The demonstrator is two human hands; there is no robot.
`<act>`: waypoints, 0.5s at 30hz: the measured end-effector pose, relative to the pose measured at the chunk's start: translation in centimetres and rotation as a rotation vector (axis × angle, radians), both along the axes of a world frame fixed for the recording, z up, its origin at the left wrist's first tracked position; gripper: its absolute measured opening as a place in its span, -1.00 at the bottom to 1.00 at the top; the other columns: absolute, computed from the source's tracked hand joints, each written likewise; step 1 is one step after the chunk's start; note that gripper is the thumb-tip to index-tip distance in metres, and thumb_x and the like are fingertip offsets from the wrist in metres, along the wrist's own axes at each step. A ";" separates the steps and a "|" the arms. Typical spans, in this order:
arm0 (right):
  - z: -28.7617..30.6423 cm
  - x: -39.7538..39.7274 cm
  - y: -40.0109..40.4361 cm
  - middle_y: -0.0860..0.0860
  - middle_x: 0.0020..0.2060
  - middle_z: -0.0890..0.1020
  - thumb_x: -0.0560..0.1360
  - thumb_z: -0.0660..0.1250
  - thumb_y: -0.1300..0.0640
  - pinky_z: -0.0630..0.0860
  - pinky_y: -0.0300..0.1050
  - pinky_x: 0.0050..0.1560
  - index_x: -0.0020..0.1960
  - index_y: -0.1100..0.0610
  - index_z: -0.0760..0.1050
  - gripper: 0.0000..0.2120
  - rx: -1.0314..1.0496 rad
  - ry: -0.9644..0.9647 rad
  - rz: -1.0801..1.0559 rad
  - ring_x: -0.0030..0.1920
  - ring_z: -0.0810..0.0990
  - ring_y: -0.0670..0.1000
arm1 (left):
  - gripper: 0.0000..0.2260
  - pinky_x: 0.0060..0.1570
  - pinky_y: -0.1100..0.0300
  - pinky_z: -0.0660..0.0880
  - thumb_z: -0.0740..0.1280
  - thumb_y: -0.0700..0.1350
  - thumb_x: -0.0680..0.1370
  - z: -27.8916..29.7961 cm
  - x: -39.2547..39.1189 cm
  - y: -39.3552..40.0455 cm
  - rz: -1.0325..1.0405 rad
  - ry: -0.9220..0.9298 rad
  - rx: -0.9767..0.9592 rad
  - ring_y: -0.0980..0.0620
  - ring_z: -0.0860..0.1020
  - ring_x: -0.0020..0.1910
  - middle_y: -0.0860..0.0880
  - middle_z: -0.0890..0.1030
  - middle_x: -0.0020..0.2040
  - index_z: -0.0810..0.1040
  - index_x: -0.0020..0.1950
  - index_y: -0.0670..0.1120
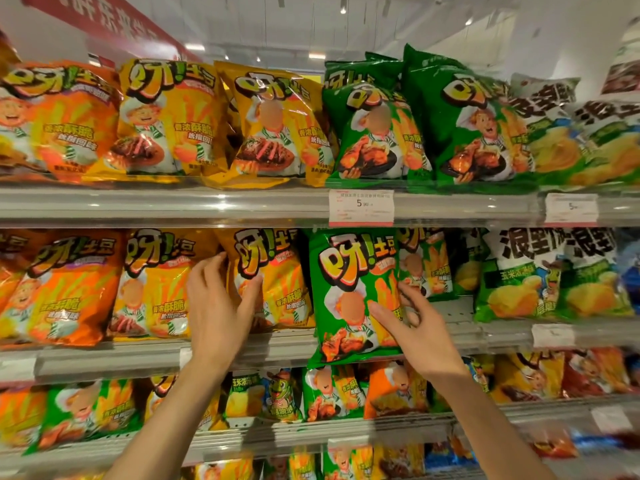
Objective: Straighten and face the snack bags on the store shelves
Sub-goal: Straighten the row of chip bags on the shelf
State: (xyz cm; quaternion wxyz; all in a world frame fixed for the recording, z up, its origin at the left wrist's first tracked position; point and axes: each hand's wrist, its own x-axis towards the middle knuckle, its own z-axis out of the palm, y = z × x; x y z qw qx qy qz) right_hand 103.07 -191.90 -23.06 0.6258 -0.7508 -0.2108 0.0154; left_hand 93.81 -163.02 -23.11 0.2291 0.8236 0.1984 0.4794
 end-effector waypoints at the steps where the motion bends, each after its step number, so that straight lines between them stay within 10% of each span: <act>1: 0.1 0.3 -0.4 -0.10 0.43 0.51 0.25 0.50 -0.36 0.50 -0.32 0.24 0.54 -0.12 0.30 -0.07 0.008 0.009 0.010 0.45 0.45 -0.11 | -0.47 0.27 -0.07 0.41 0.45 0.05 0.57 0.2 -0.1 -0.3 0.024 -0.040 0.073 -0.21 0.40 0.32 -0.24 0.45 0.31 0.42 0.42 -0.21; 4: 0.4 1.4 -2.5 -0.08 0.39 0.55 0.27 0.52 -0.32 0.55 -0.19 0.27 0.53 -0.10 0.35 -0.11 0.023 0.024 0.013 0.39 0.52 -0.13 | -0.67 0.09 -0.01 0.42 0.45 -0.12 0.56 0.8 0.1 -1.8 0.027 -0.098 0.257 -0.20 0.45 0.18 -0.24 0.50 0.18 0.52 0.25 -0.23; 7: 0.6 2.7 -5.1 -0.16 0.30 0.60 0.28 0.53 -0.27 0.55 -0.47 -0.02 0.49 -0.10 0.38 -0.16 0.034 0.014 -0.004 0.20 0.58 -0.35 | -0.76 0.05 0.06 0.42 0.35 -0.08 0.56 1.0 1.4 -4.5 -0.110 -0.075 0.355 -0.15 0.49 0.12 -0.17 0.53 0.12 0.56 0.15 -0.20; 15: 0.1 7.0 -10.7 -0.12 0.26 0.60 0.32 0.51 -0.20 0.55 -0.43 -0.16 0.48 -0.06 0.38 -0.22 0.084 0.009 -0.129 0.26 0.57 -0.15 | -0.51 0.34 -0.14 0.39 0.31 0.12 0.60 0.0 7.3 -12.1 -0.226 0.064 0.374 -0.28 0.37 0.43 -0.28 0.41 0.43 0.51 0.40 -0.16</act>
